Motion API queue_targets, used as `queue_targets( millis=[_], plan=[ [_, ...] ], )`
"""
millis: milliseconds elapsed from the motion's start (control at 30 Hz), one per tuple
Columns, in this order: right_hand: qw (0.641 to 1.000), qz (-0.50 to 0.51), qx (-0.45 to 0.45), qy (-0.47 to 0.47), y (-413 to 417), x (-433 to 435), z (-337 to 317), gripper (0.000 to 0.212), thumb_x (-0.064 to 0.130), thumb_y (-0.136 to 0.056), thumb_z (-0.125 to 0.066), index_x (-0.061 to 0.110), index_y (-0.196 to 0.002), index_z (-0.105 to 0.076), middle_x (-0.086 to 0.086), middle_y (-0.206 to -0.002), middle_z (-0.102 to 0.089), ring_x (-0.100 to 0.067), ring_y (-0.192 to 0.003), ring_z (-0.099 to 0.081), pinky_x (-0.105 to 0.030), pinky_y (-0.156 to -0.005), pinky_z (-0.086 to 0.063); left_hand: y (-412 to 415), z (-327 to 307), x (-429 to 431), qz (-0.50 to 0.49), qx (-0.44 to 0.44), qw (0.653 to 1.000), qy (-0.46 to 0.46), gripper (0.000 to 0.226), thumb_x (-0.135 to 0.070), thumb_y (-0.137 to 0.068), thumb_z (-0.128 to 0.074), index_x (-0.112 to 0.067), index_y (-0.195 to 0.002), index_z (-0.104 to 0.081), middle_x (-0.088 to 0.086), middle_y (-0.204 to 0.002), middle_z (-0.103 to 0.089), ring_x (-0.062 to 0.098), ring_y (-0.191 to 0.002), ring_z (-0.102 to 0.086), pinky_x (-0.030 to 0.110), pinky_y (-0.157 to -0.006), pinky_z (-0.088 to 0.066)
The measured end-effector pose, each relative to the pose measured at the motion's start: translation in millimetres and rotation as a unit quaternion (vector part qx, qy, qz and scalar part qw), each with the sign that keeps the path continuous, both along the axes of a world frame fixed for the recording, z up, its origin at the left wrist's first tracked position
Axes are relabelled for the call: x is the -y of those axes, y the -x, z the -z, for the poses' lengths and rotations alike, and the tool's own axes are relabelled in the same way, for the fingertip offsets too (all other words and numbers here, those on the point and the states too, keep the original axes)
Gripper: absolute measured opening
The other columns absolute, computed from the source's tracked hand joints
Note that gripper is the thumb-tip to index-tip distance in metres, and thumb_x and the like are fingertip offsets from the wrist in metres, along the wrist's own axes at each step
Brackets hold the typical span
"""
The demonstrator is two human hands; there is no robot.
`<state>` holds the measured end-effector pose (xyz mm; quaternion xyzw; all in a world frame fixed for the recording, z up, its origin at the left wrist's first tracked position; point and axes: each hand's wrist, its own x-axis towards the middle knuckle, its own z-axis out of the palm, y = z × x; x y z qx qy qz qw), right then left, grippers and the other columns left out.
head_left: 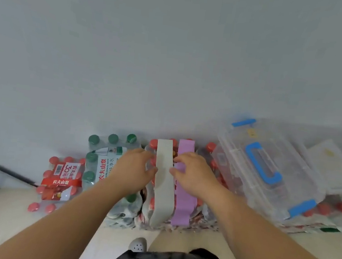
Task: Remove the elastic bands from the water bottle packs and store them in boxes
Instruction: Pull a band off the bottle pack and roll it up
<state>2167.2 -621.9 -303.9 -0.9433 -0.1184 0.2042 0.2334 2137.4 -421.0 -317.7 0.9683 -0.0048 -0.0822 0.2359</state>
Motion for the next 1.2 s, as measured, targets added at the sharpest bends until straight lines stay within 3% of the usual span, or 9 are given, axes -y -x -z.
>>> queue_targets(
  millis=[200,367,533,667,833,900,1033,1100,1200],
  plan=[
    [1.000,0.019,-0.015,0.010,-12.0,-9.1,13.1,0.047,0.043,-0.098,-0.060,0.022,-0.141,-0.059,0.002,-0.145,-0.055,-0.024,-0.134,-0.045,-0.040,-0.113,-0.040,-33.9,11.5,1.4,0.030,-0.025,0.999,0.014,0.052,-0.041,-0.093,-0.060,-0.019,-0.139,-0.054,0.003,-0.129,-0.058,0.026,-0.116,-0.055,0.037,-0.099,-0.048],
    [1.000,-0.003,-0.018,0.004,-28.6,-14.2,23.2,0.050,0.040,-0.099,-0.059,0.020,-0.145,-0.056,0.000,-0.149,-0.054,-0.025,-0.138,-0.043,-0.039,-0.116,-0.037,-59.2,19.2,1.8,0.014,-0.022,0.999,0.035,0.053,-0.038,-0.087,-0.065,-0.020,-0.136,-0.053,0.005,-0.127,-0.056,0.030,-0.117,-0.053,0.042,-0.097,-0.048],
    [1.000,-0.016,0.001,0.012,-30.7,-8.7,35.3,0.050,0.042,-0.099,-0.057,0.024,-0.145,-0.054,0.006,-0.151,-0.051,-0.021,-0.140,-0.037,-0.035,-0.117,-0.030,-77.1,33.3,4.2,0.020,-0.065,0.998,0.001,0.066,-0.043,-0.088,-0.064,-0.017,-0.145,-0.044,0.007,-0.135,-0.051,0.031,-0.121,-0.052,0.044,-0.103,-0.046],
    [1.000,-0.023,0.016,0.003,-28.1,-5.1,40.2,0.049,0.042,-0.099,-0.057,0.025,-0.145,-0.055,0.009,-0.150,-0.051,-0.019,-0.139,-0.038,-0.033,-0.115,-0.031,-85.5,43.4,9.6,-0.019,-0.039,0.998,0.037,0.040,-0.035,-0.095,-0.060,-0.014,-0.129,-0.060,0.009,-0.122,-0.055,0.033,-0.109,-0.057,0.042,-0.095,-0.049],
    [1.000,-0.021,-0.007,-0.006,-32.0,-3.7,35.8,0.049,0.042,-0.099,-0.058,0.025,-0.145,-0.056,0.009,-0.151,-0.051,-0.019,-0.139,-0.039,-0.034,-0.116,-0.031,-86.4,38.7,9.3,-0.072,0.013,0.995,0.071,0.005,-0.019,-0.089,-0.064,-0.016,-0.091,-0.068,0.001,-0.096,-0.057,0.024,-0.086,-0.058,0.031,-0.069,-0.047],
    [0.999,-0.011,-0.030,-0.014,-32.3,-5.4,30.3,0.050,0.043,-0.099,-0.058,0.024,-0.145,-0.055,0.007,-0.151,-0.052,-0.019,-0.139,-0.042,-0.033,-0.115,-0.034,-82.1,33.0,7.1,-0.094,0.030,0.990,0.102,0.007,-0.018,-0.087,-0.067,-0.021,-0.080,-0.067,-0.004,-0.085,-0.059,0.018,-0.079,-0.057,0.026,-0.062,-0.041],
    [0.992,0.072,-0.047,-0.095,-31.4,-15.1,6.7,0.035,0.046,-0.098,-0.060,0.026,-0.126,-0.069,0.008,-0.127,-0.069,-0.014,-0.114,-0.064,-0.026,-0.089,-0.047,-62.5,13.4,-3.3,-0.132,0.004,0.962,0.240,0.014,-0.020,-0.086,-0.071,-0.029,-0.076,-0.066,-0.008,-0.072,-0.069,0.003,-0.062,-0.060,0.012,-0.055,-0.042],
    [0.986,0.107,-0.018,-0.123,-27.4,-21.5,-8.1,0.021,0.045,-0.098,-0.062,0.028,-0.101,-0.073,0.012,-0.102,-0.073,-0.011,-0.095,-0.067,-0.028,-0.078,-0.050,-47.7,-0.3,-9.7,-0.124,-0.028,0.934,0.334,0.012,-0.022,-0.087,-0.071,-0.029,-0.079,-0.068,-0.002,-0.071,-0.073,0.007,-0.058,-0.061,0.023,-0.061,-0.050],
    [0.972,0.141,-0.002,-0.188,-15.0,-30.9,-29.1,0.026,0.044,-0.095,-0.066,0.025,-0.078,-0.065,0.011,-0.071,-0.064,-0.008,-0.068,-0.058,-0.030,-0.067,-0.048,-25.7,-19.4,-17.6,-0.106,-0.050,0.886,0.449,0.004,-0.019,-0.085,-0.071,-0.023,-0.084,-0.072,0.014,-0.072,-0.072,0.016,-0.061,-0.063,0.030,-0.063,-0.054]
  ],
)
